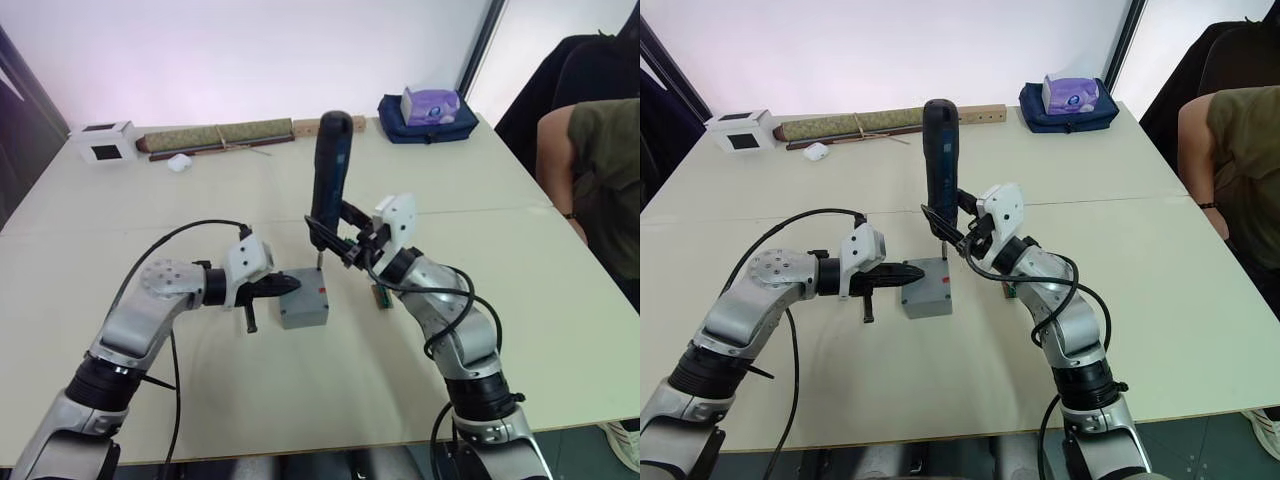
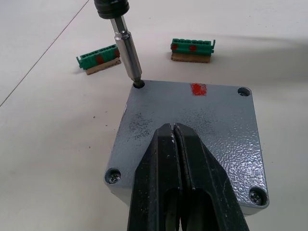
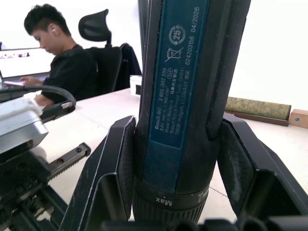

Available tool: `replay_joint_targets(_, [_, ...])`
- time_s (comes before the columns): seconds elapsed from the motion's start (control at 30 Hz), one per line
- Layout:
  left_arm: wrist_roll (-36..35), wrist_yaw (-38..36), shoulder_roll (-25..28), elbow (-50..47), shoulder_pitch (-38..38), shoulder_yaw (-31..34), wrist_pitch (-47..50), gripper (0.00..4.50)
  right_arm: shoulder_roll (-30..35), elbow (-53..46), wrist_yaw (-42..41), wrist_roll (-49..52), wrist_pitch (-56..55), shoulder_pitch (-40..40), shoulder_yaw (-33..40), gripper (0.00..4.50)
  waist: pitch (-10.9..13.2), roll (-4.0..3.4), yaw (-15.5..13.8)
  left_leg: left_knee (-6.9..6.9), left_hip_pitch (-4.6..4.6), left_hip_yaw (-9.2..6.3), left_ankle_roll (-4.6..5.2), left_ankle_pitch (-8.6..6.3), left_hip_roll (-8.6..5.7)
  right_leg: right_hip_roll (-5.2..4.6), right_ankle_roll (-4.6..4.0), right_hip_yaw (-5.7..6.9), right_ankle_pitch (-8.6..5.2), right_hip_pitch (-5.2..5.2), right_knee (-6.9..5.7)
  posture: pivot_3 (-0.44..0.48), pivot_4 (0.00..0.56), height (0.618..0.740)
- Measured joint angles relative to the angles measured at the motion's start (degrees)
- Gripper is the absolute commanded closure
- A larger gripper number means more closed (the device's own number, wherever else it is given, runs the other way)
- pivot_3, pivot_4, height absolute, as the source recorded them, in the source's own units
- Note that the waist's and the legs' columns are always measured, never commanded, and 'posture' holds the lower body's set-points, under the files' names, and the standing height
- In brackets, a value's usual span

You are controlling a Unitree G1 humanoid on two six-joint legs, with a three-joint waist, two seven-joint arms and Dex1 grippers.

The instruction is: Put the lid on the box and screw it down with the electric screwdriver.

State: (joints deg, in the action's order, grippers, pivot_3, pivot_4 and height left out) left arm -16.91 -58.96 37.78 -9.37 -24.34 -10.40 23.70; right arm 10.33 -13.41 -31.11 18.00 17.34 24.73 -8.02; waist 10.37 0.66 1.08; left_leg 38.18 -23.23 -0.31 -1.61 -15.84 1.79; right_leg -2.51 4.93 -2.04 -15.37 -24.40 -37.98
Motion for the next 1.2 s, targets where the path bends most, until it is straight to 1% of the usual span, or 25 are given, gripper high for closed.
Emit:
replay_joint_targets(0.13, [0.01, 0.13, -0.05, 0.04, 0.22, 0.01, 0.36, 4.50, 1.74, -0.43, -0.90, -0.70, -0.24, -0.11, -1.13, 2.64, -0.06, 0.01, 0.01, -0.01, 0.21, 0.01, 0.00, 0.00, 0.00, 0.01, 0.00, 0.00, -0.01, 0.22, 0.01, 0.000, 0.150, 0.740])
replay_joint_targets(0.17, [0.00, 0.19, -0.08, 0.10, 0.31, 0.01, 0.42, 4.50, 2.06, -0.44, -1.05, -0.98, -0.26, -0.18, -1.43, 2.64, -0.07, 0.01, 0.01, -0.03, 0.34, 0.01, 0.00, 0.00, 0.00, 0.01, -0.01, -0.01, -0.01, 0.35, 0.01, 0.000, 0.150, 0.740])
replay_joint_targets(0.27, [0.04, 0.36, -0.19, 0.36, 0.92, 0.00, 0.66, 4.50, 2.23, 0.19, -1.27, -1.71, -0.23, -0.21, -2.10, 2.64, -0.09, 0.05, 0.10, -0.19, 1.14, 0.01, 0.02, -0.02, 0.02, 0.03, -0.08, -0.01, -0.08, 1.14, 0.17, 0.000, 0.150, 0.740])
replay_joint_targets(0.4, [0.10, 0.37, -0.32, 0.78, 1.08, -0.01, 0.55, 4.50, 3.41, 0.36, -1.68, -2.30, 0.11, 0.16, -2.99, 2.64, -0.24, 0.08, 0.08, -0.20, 1.33, 0.01, 0.02, -0.02, 0.02, 0.02, -0.22, -0.01, -0.16, 1.32, 0.18, 0.000, 0.150, 0.740])
replay_joint_targets(0.5, [0.21, 0.39, -0.78, 1.51, 1.15, -0.07, 0.53, 4.50, 3.86, 0.92, -1.97, -2.79, 1.35, 1.00, -3.64, 2.64, -0.38, 0.12, 0.07, -0.30, 1.79, 0.01, 0.02, -0.03, 0.02, 0.02, -0.25, -0.01, -0.20, 1.75, 0.26, 0.000, 0.150, 0.740])
replay_joint_targets(0.77, [0.68, 0.38, -1.46, 2.17, 1.47, -0.16, 0.46, 4.50, 4.56, 1.35, -1.76, -3.35, 3.86, 2.13, -3.95, 2.64, -1.09, 0.22, 0.02, -0.40, 1.87, -0.01, 0.02, -0.03, 0.04, 0.01, -0.27, 0.00, -0.21, 1.89, 0.48, 0.000, 0.150, 0.740])
replay_joint_targets(0.97, [1.29, 0.29, -1.57, 2.22, 1.73, -0.32, 0.52, 4.50, 4.57, 1.26, -1.69, -3.20, 5.89, 2.28, -3.85, 2.64, -1.75, 0.31, -0.01, -0.75, 1.98, 0.00, 0.02, -0.03, 0.03, -0.03, -0.32, 0.01, -0.23, 1.98, 0.80, 0.000, 0.150, 0.740])
replay_joint_targets(1.2, [1.36, 0.04, -1.65, 2.22, 1.74, -0.32, 0.56, 4.50, 4.40, 1.27, -1.14, -3.08, 7.13, 2.80, -3.51, 2.64, -1.82, 0.31, -0.07, -0.86, 2.00, 0.01, 0.02, -0.03, 0.03, -0.04, -0.33, 0.01, -0.24, 1.97, 0.88, 0.000, 0.150, 0.740])
